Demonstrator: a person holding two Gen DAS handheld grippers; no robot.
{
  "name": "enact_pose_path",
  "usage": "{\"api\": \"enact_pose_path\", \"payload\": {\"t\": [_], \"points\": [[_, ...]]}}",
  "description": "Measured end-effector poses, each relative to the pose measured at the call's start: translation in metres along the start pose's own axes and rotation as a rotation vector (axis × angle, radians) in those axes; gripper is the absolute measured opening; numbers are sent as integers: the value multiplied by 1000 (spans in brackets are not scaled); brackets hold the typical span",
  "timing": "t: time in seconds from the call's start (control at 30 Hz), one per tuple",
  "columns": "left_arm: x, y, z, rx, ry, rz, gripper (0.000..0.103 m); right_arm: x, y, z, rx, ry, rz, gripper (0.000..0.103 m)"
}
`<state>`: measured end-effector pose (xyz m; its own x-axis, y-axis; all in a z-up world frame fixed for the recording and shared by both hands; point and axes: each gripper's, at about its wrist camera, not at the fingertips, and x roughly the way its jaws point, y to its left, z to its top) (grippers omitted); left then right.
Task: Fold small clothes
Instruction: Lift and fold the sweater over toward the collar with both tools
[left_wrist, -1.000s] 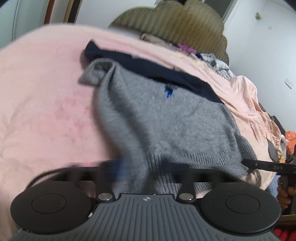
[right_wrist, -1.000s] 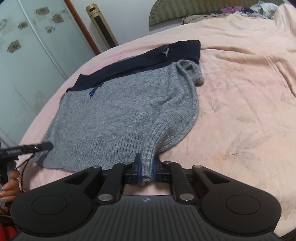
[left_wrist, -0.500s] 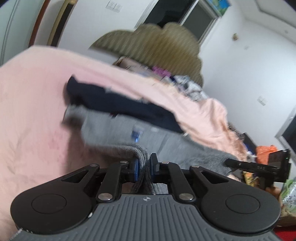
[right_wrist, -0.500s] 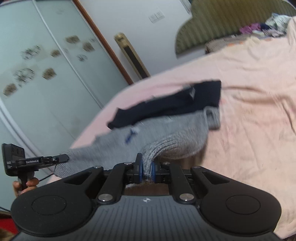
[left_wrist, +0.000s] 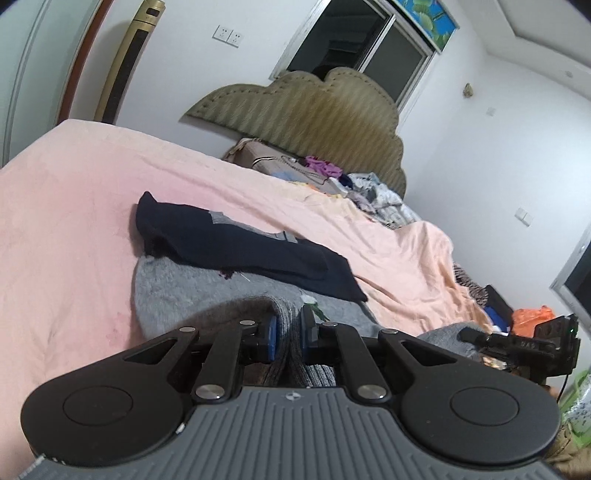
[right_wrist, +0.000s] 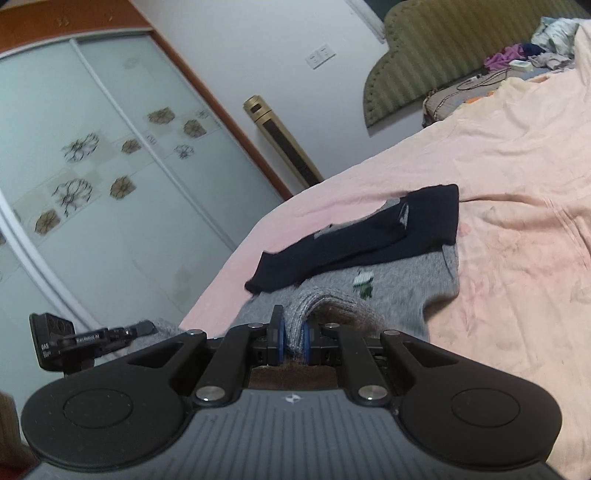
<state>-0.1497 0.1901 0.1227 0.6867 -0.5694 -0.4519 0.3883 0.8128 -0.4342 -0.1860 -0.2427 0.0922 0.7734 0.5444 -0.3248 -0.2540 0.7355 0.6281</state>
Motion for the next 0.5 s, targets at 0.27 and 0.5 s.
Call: {"api": "enact_pose_path", "payload": {"t": [0.27, 0.5], "points": [[34, -5, 56, 29, -17, 57, 13, 29, -1, 50, 7, -106, 11, 9], [86, 6, 107, 26, -17, 145, 13, 78, -18, 94, 27, -141, -34, 9]]}}
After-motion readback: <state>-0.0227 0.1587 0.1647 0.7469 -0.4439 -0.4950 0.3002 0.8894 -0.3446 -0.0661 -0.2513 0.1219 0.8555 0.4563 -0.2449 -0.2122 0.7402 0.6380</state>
